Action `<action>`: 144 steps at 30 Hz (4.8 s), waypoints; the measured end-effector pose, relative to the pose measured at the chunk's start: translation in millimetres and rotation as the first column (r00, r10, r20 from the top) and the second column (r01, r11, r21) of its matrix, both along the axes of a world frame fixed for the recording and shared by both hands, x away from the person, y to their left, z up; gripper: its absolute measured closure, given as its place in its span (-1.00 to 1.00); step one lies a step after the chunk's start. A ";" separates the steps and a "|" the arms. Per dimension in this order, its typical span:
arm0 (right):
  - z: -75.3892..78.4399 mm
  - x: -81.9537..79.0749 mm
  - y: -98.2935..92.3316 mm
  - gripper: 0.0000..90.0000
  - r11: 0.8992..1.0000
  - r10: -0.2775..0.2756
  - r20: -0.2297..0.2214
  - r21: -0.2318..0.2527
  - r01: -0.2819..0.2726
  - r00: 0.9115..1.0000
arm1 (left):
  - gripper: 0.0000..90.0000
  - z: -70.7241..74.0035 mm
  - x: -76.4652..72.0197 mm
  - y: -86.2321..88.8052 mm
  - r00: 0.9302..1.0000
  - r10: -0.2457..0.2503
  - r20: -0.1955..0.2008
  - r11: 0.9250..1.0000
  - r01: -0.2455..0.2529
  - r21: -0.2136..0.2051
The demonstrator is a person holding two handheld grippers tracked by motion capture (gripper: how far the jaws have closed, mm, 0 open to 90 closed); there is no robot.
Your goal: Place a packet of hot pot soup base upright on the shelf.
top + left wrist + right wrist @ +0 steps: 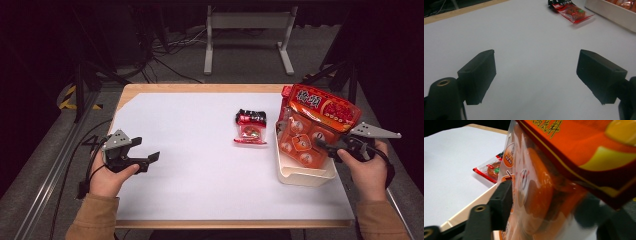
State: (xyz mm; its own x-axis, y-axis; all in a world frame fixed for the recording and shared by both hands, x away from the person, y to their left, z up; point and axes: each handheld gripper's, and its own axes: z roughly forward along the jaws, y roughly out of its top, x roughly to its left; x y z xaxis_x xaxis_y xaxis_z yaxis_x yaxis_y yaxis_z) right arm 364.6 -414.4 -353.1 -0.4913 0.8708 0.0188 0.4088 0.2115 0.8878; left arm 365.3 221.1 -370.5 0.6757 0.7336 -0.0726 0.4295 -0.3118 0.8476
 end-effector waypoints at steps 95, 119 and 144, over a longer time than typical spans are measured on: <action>12.2 -53.5 115.9 -0.37 0.940 0.335 0.181 0.001 -0.341 0.925 | -0.48 -5.7 61.4 -113.6 0.990 -0.142 0.006 0.983 0.142 -0.118; 13.0 -53.5 104.7 -0.38 0.946 0.317 0.193 0.000 -0.323 0.929 | -0.36 -34.4 105.9 -188.7 0.983 -0.184 -0.004 0.972 0.181 -0.150; 9.7 -53.6 100.9 -0.40 0.946 0.318 0.177 0.009 -0.325 0.931 | -0.12 -66.1 123.0 -225.2 0.969 -0.215 -0.120 0.962 0.190 -0.195</action>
State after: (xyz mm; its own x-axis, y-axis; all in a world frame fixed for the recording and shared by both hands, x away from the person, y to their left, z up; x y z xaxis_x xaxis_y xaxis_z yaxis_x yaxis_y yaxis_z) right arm 311.0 -313.5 -343.4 -0.7437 0.6658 -0.0603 0.1659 0.2712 0.9481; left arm 488.3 -4.0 -436.6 0.7827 0.5485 -0.2943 0.4903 -0.2519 0.8343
